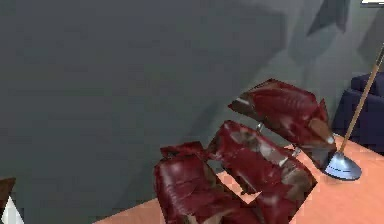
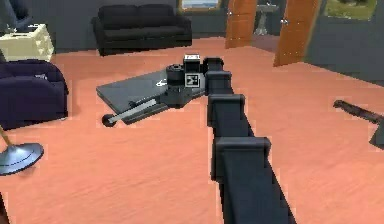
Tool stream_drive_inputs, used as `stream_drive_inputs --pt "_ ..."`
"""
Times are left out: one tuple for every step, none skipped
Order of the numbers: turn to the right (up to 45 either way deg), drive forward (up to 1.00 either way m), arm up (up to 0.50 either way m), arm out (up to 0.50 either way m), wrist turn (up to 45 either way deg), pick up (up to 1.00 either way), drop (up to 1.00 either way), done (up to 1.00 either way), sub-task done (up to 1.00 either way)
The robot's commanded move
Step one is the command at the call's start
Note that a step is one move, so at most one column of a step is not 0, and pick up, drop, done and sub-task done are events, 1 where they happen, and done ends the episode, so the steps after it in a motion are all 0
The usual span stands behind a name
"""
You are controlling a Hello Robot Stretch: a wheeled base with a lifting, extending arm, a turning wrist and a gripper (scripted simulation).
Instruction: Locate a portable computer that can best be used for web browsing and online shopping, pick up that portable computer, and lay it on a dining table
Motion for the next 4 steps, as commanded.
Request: stream_drive_inputs --pt "-45.0 0.0 0.0 0.0 0.0 0.0 0.0 0.0 0.0" --pt "-45.0 0.0 0.0 0.0 0.0 0.0 0.0 0.0 0.0" --pt "-21.0 0.0 0.0 0.0 0.0 0.0 0.0 0.0 0.0" --pt "45.0 0.0 0.0 0.0 0.0 0.0 0.0 0.0 0.0"
